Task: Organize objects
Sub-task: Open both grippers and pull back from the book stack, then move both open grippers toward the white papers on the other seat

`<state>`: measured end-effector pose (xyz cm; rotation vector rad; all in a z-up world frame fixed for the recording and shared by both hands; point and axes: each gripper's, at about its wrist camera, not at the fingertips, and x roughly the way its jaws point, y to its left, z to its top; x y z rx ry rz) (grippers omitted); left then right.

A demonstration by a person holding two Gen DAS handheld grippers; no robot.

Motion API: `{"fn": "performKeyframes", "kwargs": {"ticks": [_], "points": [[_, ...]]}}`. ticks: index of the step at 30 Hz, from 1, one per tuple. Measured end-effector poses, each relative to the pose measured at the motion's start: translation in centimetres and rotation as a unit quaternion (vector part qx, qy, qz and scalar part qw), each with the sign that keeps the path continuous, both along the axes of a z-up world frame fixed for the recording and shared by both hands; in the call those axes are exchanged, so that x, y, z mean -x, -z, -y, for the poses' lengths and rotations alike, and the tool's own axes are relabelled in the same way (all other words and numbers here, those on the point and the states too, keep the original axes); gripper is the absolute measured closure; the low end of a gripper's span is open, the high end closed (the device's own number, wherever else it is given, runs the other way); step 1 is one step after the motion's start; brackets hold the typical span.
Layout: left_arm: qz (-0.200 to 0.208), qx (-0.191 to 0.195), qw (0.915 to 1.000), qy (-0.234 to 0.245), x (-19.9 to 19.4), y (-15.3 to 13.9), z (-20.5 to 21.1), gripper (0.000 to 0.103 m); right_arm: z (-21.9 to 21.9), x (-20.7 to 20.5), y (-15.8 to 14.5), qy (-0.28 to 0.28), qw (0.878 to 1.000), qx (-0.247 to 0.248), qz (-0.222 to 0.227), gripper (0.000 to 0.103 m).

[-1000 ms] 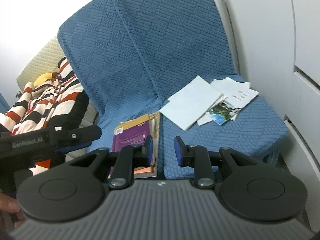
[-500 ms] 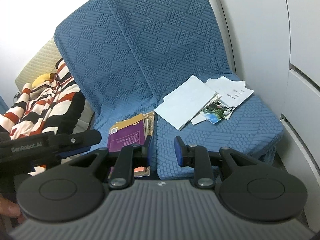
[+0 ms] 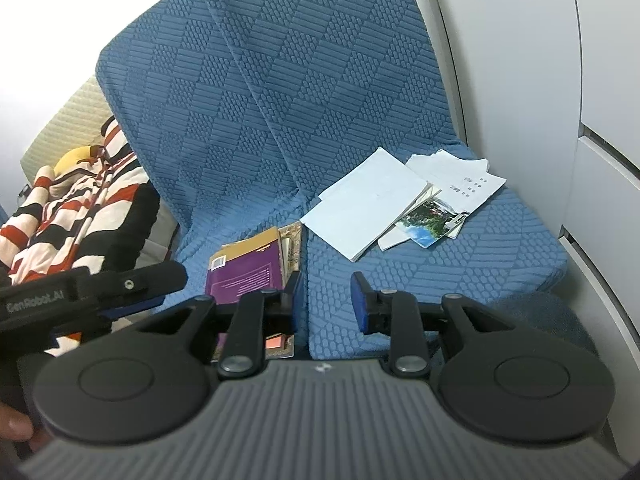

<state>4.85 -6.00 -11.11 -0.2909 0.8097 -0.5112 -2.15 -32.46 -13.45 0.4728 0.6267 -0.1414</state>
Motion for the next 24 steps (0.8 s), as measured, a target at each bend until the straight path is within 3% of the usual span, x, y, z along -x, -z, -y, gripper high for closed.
{"fn": "performKeyframes", "kwargs": {"ticks": [10, 13, 15, 24], "points": [[0.019, -0.015, 0.9997, 0.009, -3.9, 0.9, 1.4, 0.018, 0.8, -2.9, 1.9, 0.0, 1.0, 0.004, -0.022, 0.068], [0.026, -0.02, 0.9993, 0.018, -5.6, 1.3, 1.9, 0.015, 1.3, -3.8, 2.6, 0.01, 1.0, 0.004, -0.029, 0.049], [0.026, -0.027, 0.9991, 0.022, -6.9, 1.9, 2.3, 0.015, 1.6, -4.4, 3.2, 0.029, 0.999, 0.008, -0.03, 0.022], [-0.003, -0.016, 0.9996, 0.024, -12.0, 6.0, 3.4, 0.015, 3.1, -8.2, 6.8, 0.047, 0.998, -0.011, -0.042, 0.021]]}}
